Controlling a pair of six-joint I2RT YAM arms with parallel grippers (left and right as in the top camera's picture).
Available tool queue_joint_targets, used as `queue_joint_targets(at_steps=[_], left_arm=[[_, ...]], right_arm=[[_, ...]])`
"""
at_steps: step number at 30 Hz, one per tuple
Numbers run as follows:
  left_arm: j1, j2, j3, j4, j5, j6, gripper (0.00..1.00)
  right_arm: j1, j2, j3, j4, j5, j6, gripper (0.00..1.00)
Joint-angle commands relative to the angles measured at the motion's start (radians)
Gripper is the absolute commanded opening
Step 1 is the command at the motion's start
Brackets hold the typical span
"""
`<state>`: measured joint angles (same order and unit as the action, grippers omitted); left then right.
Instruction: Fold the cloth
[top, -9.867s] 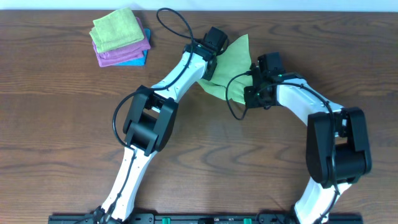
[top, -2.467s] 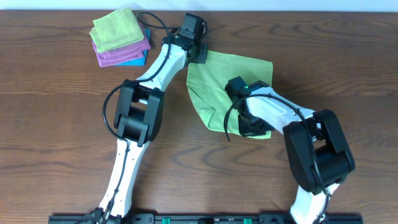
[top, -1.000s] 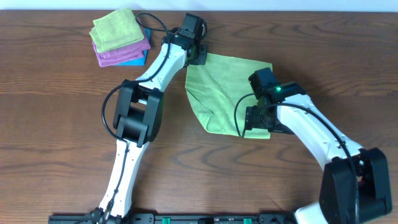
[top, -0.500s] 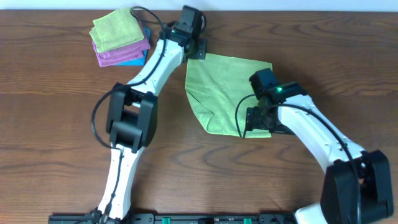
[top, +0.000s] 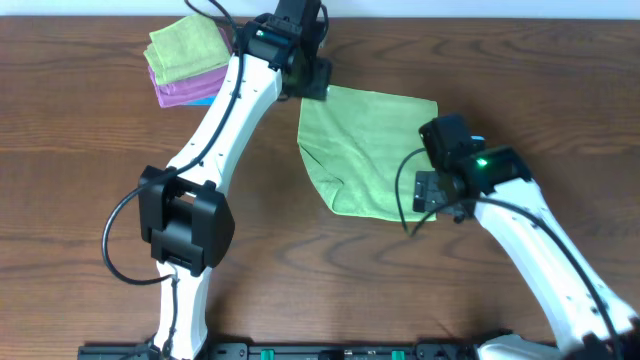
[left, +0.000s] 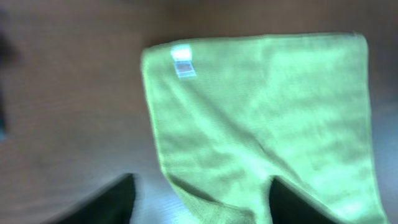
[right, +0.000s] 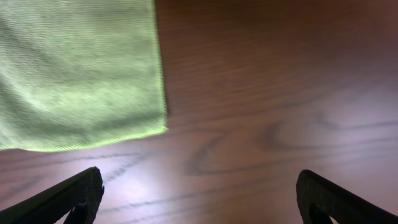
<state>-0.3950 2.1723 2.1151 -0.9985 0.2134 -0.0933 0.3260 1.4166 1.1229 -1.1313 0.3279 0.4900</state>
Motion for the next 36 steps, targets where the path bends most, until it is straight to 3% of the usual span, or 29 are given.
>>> queue_joint_targets(at_steps=[1,3,8,11,15,17,23,25,27,29,31,36], left_arm=[[0.003,-0.002,-0.003,-0.025,0.200,0.041,0.87],[0.003,-0.002,-0.003,-0.016,0.342,0.041,0.96],[0.002,-0.002,-0.003,-0.011,0.483,0.041,0.95],[0.001,-0.002,-0.003,-0.058,0.489,0.040,0.95],[-0.022,-0.005,-0.003,-0.156,0.389,0.034,1.00],[-0.057,-0.018,-0.003,-0.197,0.291,0.033,0.91],[-0.221,-0.064,-0.003,-0.225,0.016,0.000,0.89],[-0.283,-0.063,-0.023,-0.253,-0.091,-0.014,0.78],[-0.312,-0.063,-0.052,-0.281,-0.166,-0.046,0.58],[-0.323,-0.063,-0.090,-0.308,-0.212,-0.066,0.35],[-0.324,-0.063,-0.133,-0.331,-0.253,-0.099,0.06],[-0.326,-0.063,-0.221,-0.322,-0.367,-0.195,0.06]], right_arm=[[-0.025,-0.079,0.003,-0.026,0.069,0.003,0.99],[-0.049,-0.145,0.003,-0.036,0.057,0.003,0.99],[-0.069,-0.310,0.003,-0.066,0.057,0.002,0.99],[-0.071,-0.405,0.003,-0.116,0.056,0.003,0.99],[-0.071,-0.518,0.003,-0.169,0.039,0.003,0.99],[-0.071,-0.575,0.003,-0.190,0.040,0.003,0.99],[-0.071,-0.684,0.003,-0.226,0.042,0.003,0.99],[-0.071,-0.707,0.003,-0.230,0.042,0.003,0.99],[-0.071,-0.721,0.003,-0.230,0.042,0.003,0.99],[-0.071,-0.729,0.003,-0.229,0.042,0.003,0.99],[-0.071,-0.731,0.003,-0.227,0.042,0.003,0.99],[-0.071,-0.731,0.003,-0.215,0.042,0.003,0.99]])
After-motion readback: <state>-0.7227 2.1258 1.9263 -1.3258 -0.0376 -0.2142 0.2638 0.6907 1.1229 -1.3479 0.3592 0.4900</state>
